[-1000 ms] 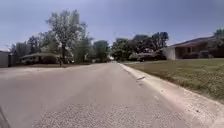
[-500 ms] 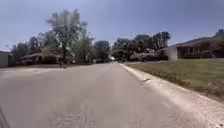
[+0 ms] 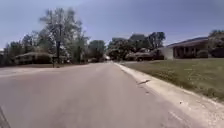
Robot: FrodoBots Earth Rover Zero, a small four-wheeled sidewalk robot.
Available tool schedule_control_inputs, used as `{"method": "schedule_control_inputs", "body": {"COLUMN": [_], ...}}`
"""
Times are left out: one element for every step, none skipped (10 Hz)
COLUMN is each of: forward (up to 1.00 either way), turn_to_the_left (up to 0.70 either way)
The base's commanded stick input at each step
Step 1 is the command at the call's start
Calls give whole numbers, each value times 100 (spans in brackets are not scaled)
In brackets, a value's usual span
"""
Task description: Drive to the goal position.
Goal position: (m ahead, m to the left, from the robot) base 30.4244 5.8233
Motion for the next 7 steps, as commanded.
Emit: {"method": "schedule_control_inputs", "body": {"forward": [70,70,70,70,70,70,70], "turn_to_the_left": [-17,-29,-31,0,0,0,0]}}
